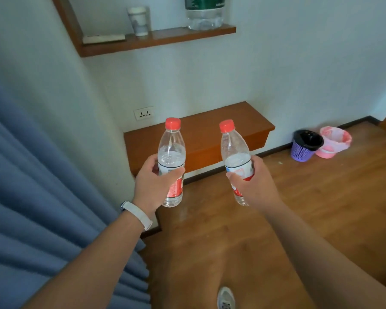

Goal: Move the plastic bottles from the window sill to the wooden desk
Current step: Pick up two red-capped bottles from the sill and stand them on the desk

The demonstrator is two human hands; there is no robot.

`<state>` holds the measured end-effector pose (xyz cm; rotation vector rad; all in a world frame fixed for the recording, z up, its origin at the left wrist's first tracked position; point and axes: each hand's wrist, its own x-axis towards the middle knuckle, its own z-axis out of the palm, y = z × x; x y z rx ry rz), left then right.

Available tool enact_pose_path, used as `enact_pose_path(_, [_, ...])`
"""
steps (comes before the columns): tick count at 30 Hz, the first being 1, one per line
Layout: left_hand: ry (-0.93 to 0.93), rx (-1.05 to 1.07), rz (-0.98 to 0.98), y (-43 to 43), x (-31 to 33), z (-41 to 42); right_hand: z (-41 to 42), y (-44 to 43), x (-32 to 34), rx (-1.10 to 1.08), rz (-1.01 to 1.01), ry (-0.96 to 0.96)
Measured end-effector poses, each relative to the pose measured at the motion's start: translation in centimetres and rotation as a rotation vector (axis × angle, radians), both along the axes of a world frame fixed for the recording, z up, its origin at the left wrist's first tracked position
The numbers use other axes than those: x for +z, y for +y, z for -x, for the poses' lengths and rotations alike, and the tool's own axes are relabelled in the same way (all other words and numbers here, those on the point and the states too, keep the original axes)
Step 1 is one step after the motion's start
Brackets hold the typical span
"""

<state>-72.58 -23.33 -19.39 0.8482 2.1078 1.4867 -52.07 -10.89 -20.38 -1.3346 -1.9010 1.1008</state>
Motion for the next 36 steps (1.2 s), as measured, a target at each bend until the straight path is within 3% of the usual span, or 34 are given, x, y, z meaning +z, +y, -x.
enact_pose_path(7, [0.037, -0.001, -0.002, 8.1, 0.4, -1.3, -0.9, 9.2, 0.1, 0.030, 0.012, 0.017])
enact_pose_path(18, [-0.018, 0.041, 0.008, 13.7, -0.9, 1.5, 1.7, 15.6, -2.0, 0.051, 0.073, -0.002])
enact_pose_path(28, [-0.102, 0.105, 0.014, 18.8, -4.0, 9.2, 8.9, 21.3, -3.3, 0.121, 0.076, -0.042])
enact_pose_path(36, [-0.150, 0.130, -0.016, 24.4, -4.6, 18.9, 19.8, 27.9, -3.0, 0.196, 0.034, -0.096])
